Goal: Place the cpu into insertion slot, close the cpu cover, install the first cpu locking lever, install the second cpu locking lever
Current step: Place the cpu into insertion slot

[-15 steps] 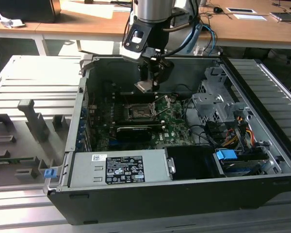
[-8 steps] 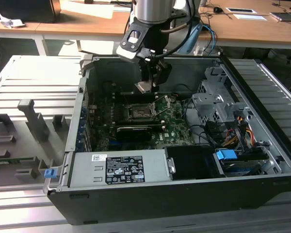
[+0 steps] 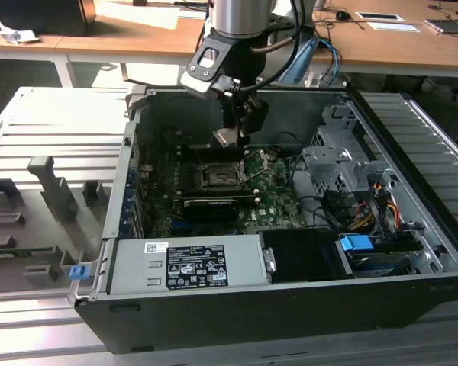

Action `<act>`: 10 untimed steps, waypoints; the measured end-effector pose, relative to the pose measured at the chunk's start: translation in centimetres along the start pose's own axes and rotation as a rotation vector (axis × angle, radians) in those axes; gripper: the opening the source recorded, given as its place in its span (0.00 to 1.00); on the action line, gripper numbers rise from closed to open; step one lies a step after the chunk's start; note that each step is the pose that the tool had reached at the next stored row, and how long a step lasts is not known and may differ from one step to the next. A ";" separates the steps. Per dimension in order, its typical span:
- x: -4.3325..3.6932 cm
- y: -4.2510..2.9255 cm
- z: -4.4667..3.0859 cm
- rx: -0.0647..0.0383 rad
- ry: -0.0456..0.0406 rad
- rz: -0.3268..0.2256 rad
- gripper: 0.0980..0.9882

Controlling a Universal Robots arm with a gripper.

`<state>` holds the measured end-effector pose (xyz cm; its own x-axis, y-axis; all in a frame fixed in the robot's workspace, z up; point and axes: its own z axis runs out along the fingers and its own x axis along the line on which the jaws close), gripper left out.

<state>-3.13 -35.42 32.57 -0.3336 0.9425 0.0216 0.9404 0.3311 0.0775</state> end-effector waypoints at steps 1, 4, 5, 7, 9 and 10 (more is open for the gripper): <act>0.00 0.00 0.01 0.000 -0.0006 0.007 0.49; 0.00 0.00 0.05 0.000 -0.0016 0.021 0.49; 0.00 0.00 0.07 -0.001 -0.0023 0.028 0.49; 0.00 -0.01 0.12 -0.001 -0.0037 0.047 0.49; 0.00 -0.01 0.15 -0.001 -0.0044 0.056 0.49; 0.00 -0.01 0.16 -0.001 -0.0046 0.059 0.49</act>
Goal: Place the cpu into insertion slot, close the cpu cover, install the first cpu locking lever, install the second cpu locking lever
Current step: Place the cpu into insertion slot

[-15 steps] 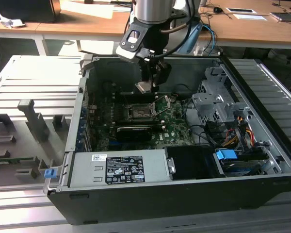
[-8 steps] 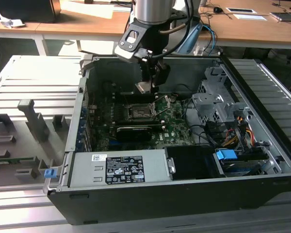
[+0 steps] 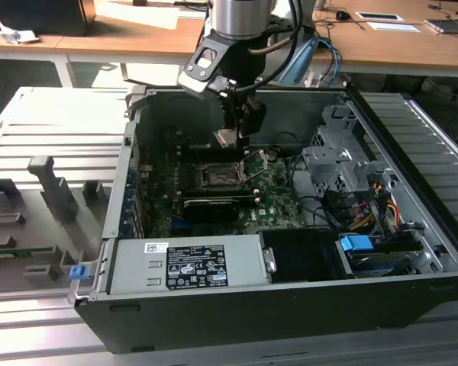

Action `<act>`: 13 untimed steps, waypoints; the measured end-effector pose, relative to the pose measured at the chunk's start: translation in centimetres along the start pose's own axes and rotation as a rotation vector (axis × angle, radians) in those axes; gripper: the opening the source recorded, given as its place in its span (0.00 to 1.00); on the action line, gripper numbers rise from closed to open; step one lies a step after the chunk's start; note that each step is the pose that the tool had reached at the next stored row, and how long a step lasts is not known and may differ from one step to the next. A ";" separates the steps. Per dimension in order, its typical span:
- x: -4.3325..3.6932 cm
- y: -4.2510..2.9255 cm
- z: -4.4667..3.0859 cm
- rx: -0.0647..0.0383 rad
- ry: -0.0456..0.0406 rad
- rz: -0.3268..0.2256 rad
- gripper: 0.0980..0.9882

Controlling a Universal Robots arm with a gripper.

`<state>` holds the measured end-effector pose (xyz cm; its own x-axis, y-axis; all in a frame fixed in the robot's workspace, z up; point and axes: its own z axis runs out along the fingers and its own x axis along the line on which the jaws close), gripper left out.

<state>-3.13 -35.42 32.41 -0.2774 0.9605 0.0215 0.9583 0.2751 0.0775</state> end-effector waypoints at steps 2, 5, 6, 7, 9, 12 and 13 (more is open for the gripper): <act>0.00 0.00 0.03 0.000 -0.0009 0.012 0.49; 0.00 -0.01 0.07 -0.001 -0.0019 0.025 0.49; 0.00 -0.01 0.08 -0.001 -0.0022 0.029 0.49; 0.00 -0.01 0.09 -0.001 -0.0025 0.032 0.49; 0.00 -0.01 0.11 -0.001 -0.0030 0.038 0.49; 0.00 -0.01 0.15 -0.001 -0.0036 0.046 0.49; 0.00 -0.01 0.17 -0.001 -0.0037 0.050 0.49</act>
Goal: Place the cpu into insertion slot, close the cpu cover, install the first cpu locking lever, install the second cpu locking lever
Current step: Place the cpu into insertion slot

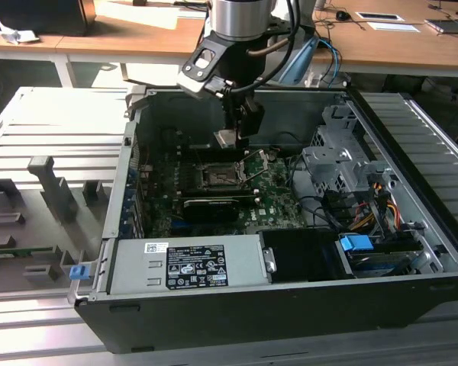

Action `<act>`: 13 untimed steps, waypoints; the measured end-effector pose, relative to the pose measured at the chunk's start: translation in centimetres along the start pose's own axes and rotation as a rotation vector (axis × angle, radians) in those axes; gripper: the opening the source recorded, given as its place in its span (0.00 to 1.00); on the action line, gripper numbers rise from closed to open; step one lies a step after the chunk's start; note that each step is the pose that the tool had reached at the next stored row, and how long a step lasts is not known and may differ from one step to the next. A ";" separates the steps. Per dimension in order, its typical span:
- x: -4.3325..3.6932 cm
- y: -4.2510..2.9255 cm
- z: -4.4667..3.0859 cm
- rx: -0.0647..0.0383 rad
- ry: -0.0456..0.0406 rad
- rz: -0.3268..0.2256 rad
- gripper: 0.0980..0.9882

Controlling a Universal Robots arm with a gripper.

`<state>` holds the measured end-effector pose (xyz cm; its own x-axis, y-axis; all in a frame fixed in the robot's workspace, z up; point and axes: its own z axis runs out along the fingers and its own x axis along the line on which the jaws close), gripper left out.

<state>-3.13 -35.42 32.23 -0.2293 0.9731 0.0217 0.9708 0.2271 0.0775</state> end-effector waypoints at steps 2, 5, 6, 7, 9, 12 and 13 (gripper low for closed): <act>0.00 0.00 0.04 0.000 -0.0005 0.005 0.49; -0.01 -0.01 0.11 0.000 -0.0013 0.014 0.49; 0.00 -0.01 0.12 0.000 -0.0015 0.017 0.49; 0.00 -0.01 0.13 0.000 -0.0017 0.020 0.49; -0.01 -0.01 0.16 -0.001 -0.0022 0.027 0.49; -0.01 -0.02 0.20 -0.001 -0.0032 0.039 0.49; -0.01 -0.02 0.21 -0.001 -0.0036 0.044 0.49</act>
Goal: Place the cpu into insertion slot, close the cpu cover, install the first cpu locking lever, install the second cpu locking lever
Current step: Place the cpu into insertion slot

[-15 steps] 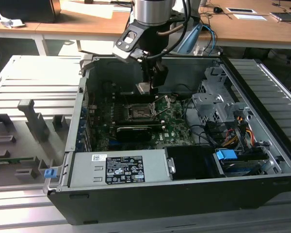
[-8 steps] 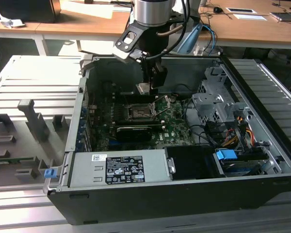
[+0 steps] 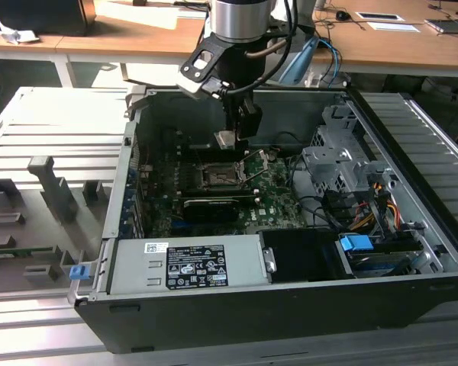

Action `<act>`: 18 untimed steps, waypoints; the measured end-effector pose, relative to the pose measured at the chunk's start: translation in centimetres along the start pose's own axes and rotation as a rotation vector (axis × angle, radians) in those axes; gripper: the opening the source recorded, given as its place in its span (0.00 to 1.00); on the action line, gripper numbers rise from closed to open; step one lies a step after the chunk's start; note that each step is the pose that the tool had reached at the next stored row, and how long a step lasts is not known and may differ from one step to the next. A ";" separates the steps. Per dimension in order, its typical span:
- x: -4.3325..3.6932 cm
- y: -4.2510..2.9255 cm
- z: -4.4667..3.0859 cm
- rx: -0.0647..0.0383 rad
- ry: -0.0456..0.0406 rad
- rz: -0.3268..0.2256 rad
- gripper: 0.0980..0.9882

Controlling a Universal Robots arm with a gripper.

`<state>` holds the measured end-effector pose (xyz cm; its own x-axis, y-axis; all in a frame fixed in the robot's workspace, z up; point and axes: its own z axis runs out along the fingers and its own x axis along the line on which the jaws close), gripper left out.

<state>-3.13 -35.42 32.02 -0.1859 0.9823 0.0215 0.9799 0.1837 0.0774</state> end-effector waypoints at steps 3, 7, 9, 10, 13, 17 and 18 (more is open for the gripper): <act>0.00 0.00 0.07 0.000 -0.0007 0.010 0.49; 0.00 -0.01 0.16 0.000 -0.0019 0.025 0.49; 0.00 -0.01 0.20 -0.001 -0.0025 0.032 0.49; 0.00 -0.01 0.22 -0.001 -0.0026 0.034 0.49; -0.01 -0.02 0.26 -0.001 -0.0032 0.042 0.49; -0.01 -0.02 0.31 -0.001 -0.0039 0.050 0.49; -0.01 -0.03 0.32 -0.001 -0.0039 0.052 0.49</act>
<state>-3.13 -35.42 31.70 -0.1343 0.9907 0.0216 0.9882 0.1323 0.0774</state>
